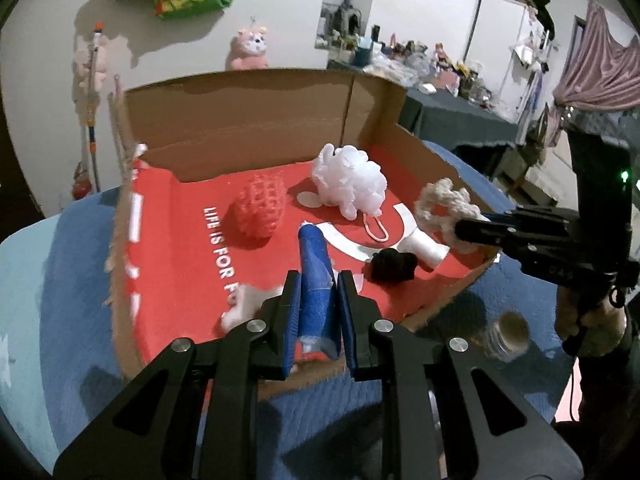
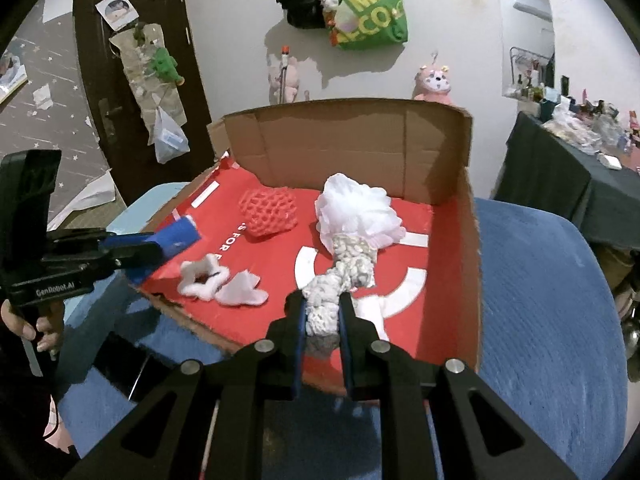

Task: Organize soft objects
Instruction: 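Carry the blue roll and white rope up and into the red box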

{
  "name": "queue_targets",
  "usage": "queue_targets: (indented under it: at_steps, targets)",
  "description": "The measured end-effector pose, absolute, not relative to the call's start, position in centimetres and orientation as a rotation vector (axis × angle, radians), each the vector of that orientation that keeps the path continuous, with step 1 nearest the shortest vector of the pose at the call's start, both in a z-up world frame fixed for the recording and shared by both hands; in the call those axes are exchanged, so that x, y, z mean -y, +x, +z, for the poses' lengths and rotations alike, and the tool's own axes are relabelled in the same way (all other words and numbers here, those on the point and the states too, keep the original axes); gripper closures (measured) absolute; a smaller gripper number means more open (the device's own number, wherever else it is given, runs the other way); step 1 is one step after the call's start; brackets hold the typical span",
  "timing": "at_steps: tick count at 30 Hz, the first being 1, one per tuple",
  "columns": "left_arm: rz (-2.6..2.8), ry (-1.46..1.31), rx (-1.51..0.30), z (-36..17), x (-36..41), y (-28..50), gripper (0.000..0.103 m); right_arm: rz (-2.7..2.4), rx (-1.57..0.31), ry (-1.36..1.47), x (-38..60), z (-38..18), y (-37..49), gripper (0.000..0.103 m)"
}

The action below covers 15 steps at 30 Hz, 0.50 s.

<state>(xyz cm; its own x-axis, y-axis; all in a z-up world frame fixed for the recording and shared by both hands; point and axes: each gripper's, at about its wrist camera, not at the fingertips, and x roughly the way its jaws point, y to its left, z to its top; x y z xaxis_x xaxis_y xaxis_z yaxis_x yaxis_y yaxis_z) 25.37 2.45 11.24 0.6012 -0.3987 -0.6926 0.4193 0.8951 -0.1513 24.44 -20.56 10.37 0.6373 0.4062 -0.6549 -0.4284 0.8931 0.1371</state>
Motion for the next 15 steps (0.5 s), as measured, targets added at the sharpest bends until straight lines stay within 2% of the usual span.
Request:
queue_targets:
  at_steps: [15]
  targets:
    - [-0.475, 0.082, -0.938, 8.4, -0.6, 31.8, 0.086, 0.499, -0.902, -0.008, 18.2, 7.9, 31.3, 0.087]
